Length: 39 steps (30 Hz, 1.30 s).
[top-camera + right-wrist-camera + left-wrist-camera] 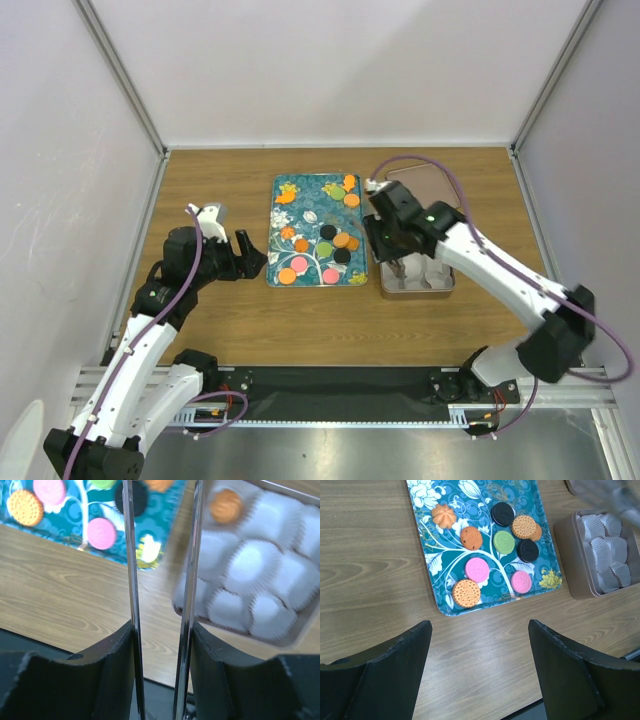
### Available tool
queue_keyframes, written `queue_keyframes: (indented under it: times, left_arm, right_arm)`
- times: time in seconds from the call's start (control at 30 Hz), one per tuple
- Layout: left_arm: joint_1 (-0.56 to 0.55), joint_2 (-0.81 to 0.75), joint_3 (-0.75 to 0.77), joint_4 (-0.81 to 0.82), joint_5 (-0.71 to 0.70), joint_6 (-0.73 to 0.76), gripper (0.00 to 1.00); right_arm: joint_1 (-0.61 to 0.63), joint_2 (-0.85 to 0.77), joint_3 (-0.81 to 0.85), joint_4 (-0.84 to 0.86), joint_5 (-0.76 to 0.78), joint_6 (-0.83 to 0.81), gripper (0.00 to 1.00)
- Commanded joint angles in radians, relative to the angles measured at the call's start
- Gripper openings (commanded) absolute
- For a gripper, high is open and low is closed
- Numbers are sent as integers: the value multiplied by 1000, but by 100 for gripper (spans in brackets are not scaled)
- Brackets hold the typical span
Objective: Pack the cookies
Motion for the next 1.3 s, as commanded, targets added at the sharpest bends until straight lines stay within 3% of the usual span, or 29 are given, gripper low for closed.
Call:
queue_keyframes:
  times: [0.0, 0.4, 1.27]
  left_arm:
    - [-8, -10, 0, 22, -9, 11, 84]
    - [-11, -16, 0, 18, -18, 8, 84]
    - [-18, -25, 0, 17, -20, 8, 85]
  right_arm:
    - [30, 120, 73, 42, -30, -46, 47]
    - [53, 393, 196, 121, -84, -94, 49]
    - [107, 501, 278, 31, 37, -111, 49]
